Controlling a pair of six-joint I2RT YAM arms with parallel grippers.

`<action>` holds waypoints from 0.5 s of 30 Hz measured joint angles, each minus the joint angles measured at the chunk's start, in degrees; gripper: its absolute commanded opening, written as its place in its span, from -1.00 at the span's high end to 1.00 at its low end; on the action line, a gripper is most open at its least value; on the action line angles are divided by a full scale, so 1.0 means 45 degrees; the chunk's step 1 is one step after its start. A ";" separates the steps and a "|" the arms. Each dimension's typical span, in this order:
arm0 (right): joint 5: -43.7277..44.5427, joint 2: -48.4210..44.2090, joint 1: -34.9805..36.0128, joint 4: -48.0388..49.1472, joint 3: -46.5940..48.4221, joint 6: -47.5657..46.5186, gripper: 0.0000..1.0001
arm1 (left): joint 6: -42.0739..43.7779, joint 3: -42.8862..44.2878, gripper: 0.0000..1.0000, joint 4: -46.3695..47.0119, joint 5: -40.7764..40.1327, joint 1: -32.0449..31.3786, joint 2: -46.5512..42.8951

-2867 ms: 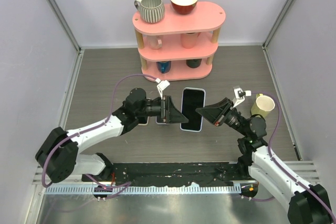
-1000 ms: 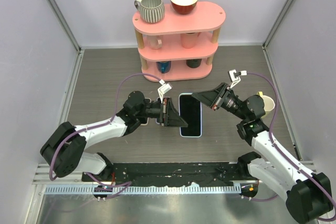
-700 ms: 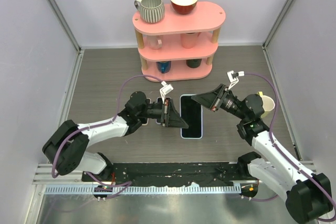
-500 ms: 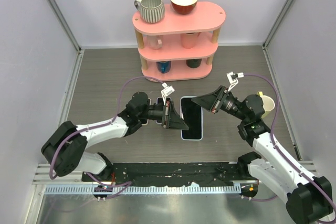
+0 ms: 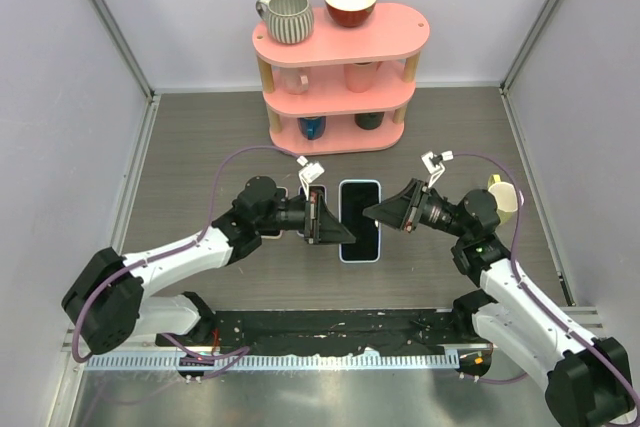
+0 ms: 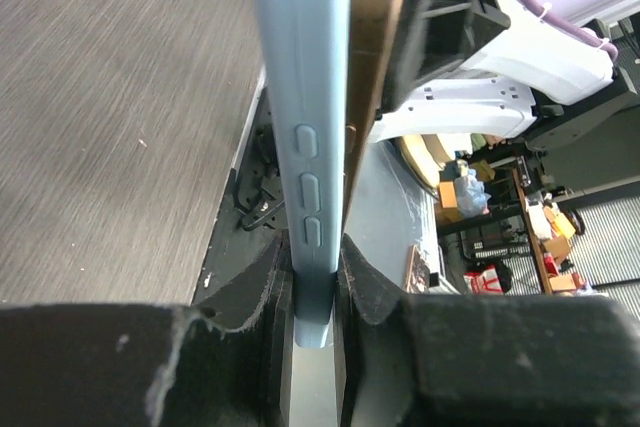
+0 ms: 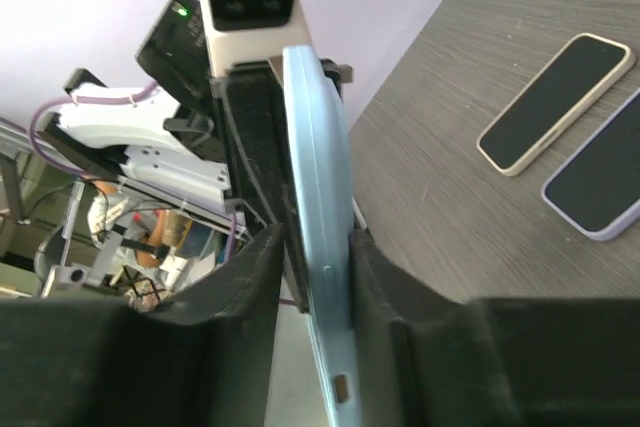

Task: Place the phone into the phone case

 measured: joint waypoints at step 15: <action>-0.1248 0.0034 0.0053 0.2283 -0.1297 0.1010 0.98 | -0.0010 0.0136 -0.17 -0.0340 -0.0442 0.0306 -0.0670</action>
